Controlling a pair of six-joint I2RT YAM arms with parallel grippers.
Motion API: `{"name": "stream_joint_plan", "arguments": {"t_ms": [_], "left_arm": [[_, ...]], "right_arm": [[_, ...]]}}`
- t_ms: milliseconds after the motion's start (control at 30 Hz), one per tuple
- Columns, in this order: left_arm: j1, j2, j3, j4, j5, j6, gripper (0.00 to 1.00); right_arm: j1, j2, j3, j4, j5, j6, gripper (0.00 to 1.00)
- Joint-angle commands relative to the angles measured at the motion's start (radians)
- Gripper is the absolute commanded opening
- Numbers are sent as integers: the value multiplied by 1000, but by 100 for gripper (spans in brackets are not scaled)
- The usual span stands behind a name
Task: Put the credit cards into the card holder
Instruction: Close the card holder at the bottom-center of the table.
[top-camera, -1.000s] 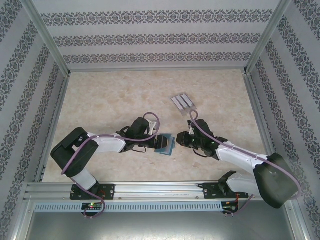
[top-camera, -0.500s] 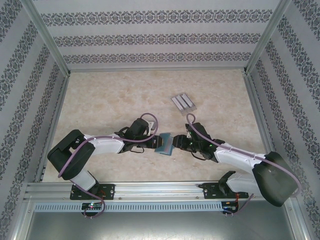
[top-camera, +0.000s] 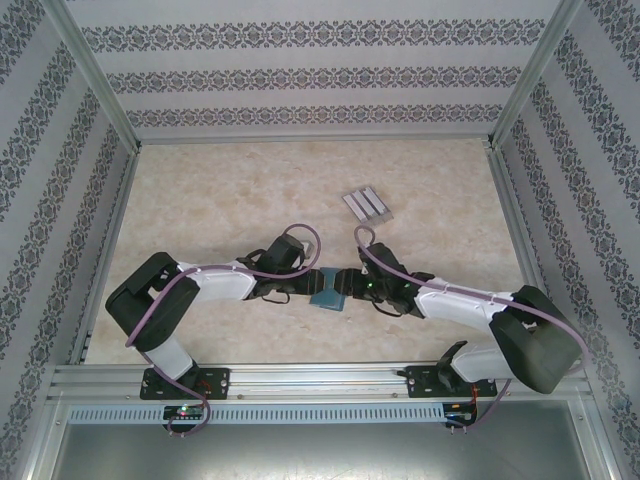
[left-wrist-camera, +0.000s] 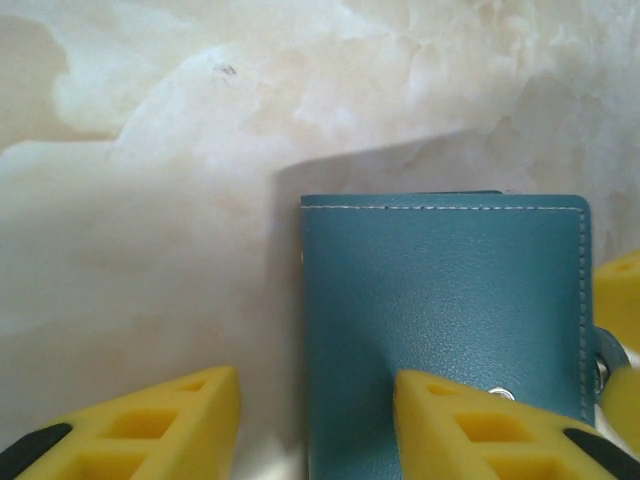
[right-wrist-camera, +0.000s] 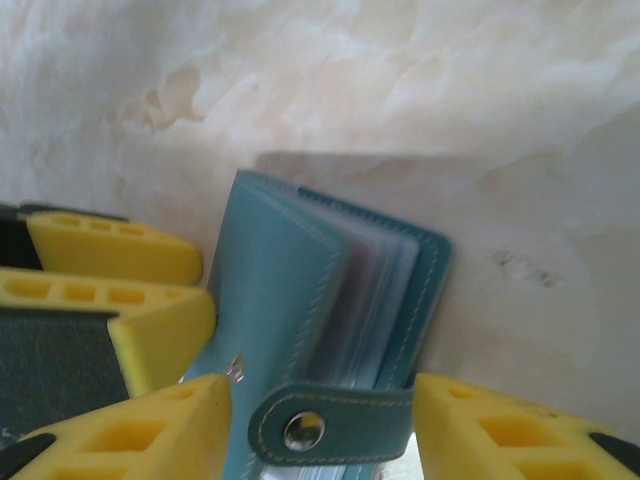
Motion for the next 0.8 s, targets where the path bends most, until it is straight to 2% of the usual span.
{"name": "stream_joint_plan", "arguments": {"t_ms": [0, 133, 200, 433, 600, 667, 733, 767], "left_arm": [[-7, 22, 4, -37, -15, -22, 46], [-6, 32, 18, -65, -27, -20, 46], [-7, 36, 17, -65, -28, -22, 46], [-7, 66, 30, -68, -2, -36, 46], [-7, 83, 30, -55, 22, -53, 46], [-6, 86, 28, -55, 20, -56, 46], [-7, 91, 31, -56, 21, -60, 45], [-6, 94, 31, -56, 25, -62, 46]], "right_arm": [[33, 22, 26, -9, 44, -49, 52], [39, 31, 26, -58, 141, -29, 35], [39, 12, 23, -63, 158, -24, 30], [24, -31, 17, -73, 140, -22, 35], [22, -35, 18, -82, 133, -26, 29], [22, -37, 15, -72, 122, -26, 20], [22, -37, 19, -70, 114, -33, 20], [22, -38, 23, -76, 115, -39, 24]]}}
